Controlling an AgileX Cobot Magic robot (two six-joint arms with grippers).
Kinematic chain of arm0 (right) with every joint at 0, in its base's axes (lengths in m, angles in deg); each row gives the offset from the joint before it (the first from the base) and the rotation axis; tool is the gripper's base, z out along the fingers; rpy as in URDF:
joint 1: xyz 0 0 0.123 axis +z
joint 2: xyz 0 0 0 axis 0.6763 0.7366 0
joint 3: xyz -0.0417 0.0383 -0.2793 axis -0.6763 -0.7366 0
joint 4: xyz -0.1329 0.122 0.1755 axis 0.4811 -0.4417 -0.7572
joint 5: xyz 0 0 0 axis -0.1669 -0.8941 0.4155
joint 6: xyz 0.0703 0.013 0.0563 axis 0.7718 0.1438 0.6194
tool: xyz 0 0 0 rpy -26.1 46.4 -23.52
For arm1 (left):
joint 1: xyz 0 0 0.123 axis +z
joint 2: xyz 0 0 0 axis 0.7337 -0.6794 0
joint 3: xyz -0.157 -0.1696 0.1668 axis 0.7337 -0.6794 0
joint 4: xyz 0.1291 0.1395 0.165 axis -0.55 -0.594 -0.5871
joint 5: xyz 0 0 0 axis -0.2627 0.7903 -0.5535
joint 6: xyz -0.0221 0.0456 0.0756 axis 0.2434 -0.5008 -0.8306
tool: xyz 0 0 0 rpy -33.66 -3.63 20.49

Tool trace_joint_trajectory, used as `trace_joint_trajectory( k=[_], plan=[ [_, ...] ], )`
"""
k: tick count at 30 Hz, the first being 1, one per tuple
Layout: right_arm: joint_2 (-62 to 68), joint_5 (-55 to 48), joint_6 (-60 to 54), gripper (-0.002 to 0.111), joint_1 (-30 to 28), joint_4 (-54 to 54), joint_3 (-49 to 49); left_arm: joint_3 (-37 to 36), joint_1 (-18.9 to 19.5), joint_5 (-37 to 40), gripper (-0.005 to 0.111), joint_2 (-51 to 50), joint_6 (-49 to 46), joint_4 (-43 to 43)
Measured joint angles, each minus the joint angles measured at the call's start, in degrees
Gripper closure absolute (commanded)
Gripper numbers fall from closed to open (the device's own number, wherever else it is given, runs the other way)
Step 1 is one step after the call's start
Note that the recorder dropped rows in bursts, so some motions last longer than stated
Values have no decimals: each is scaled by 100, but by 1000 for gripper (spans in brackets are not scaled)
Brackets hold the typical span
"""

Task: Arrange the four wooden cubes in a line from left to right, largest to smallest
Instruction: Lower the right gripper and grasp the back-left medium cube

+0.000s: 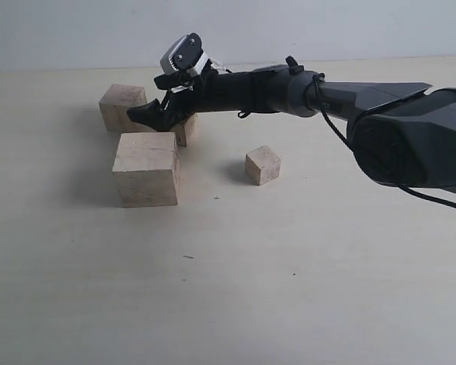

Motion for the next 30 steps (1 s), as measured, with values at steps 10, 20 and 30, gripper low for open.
trace_joint_trajectory(
  k=[10, 20, 30],
  plan=[
    [23, -46, -57, 18, 0, -60, 0, 0, 0, 0, 107, 0, 0, 0],
    [23, -31, -72, 18, 250, -240, 268, 0, 0, 0, 107, 0, 0, 0],
    [23, 703, -459, 18, 405, -446, 374, 0, 0, 0, 107, 0, 0, 0]
  ],
)
